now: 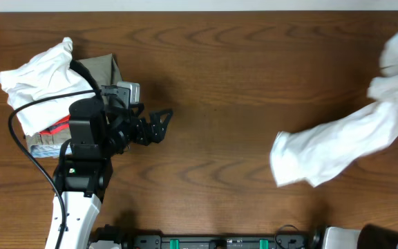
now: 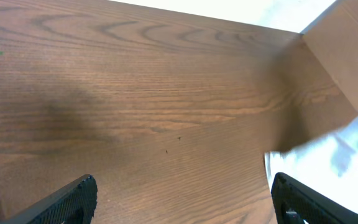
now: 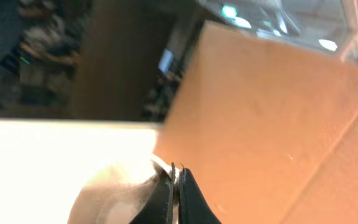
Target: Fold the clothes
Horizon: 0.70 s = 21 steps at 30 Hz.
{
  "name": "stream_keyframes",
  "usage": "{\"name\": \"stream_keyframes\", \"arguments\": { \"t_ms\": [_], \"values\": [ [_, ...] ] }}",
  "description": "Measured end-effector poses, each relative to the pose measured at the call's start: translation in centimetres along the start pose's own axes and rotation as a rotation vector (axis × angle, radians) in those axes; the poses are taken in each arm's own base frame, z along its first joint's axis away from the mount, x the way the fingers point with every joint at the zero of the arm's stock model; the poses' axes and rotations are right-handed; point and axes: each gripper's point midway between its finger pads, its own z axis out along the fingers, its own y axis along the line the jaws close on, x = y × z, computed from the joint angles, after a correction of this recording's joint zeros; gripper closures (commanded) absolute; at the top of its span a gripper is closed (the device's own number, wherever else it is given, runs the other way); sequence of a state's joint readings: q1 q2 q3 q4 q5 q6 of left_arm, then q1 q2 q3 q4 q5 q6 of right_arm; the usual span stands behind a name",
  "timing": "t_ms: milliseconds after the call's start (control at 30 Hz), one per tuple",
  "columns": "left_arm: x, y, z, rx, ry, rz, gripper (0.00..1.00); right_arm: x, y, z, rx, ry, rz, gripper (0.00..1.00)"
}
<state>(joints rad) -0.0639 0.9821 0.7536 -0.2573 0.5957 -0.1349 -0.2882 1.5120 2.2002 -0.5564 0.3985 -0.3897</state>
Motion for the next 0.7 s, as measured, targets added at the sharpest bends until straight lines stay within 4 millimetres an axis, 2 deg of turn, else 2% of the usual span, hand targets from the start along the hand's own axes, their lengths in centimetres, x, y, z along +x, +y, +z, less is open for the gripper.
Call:
{"name": "stream_keyframes", "arguments": {
  "t_ms": [67, 200, 267, 367, 433, 567, 600, 667, 700],
  "values": [
    [0.0, 0.0, 0.0, 0.000, 0.000, 0.000, 0.10, 1.5, -1.0, 1.8, 0.000, 0.017, -0.001, 0.99],
    [0.0, 0.0, 0.0, 0.000, 0.000, 0.000, 0.10, 1.6, -1.6, 3.5, -0.053, -0.035, 0.028, 0.99],
    [0.0, 0.0, 0.0, 0.000, 0.000, 0.000, 0.10, 0.8, -0.8, 3.5, -0.107, -0.075, 0.051, 0.99],
    [0.0, 0.0, 0.0, 0.000, 0.000, 0.001, 0.10, 0.0, 1.9, 3.0, -0.237, -0.106, 0.074, 0.99],
    [0.0, 0.0, 0.0, 0.000, 0.000, 0.001, 0.10, 0.3, 4.7, 2.6, -0.342, -0.093, 0.081, 0.99],
    [0.0, 0.0, 0.0, 0.000, 0.000, 0.001, 0.10, 2.0, 13.5, 1.0, -0.623, -0.013, 0.086, 0.99],
    [0.0, 0.0, 0.0, 0.000, -0.001, 0.001, 0.10, 2.9, 16.5, 0.2, -0.708, 0.022, 0.080, 0.99],
    [0.0, 0.0, 0.0, 0.000, 0.000, 0.001, 0.10, 4.3, 21.2, -1.4, -0.843, 0.083, 0.067, 0.99],
    [0.0, 0.0, 0.0, 0.000, 0.000, 0.001, 0.10, 5.1, 24.4, -2.5, -0.924, 0.117, 0.055, 0.99]
  ]
}}
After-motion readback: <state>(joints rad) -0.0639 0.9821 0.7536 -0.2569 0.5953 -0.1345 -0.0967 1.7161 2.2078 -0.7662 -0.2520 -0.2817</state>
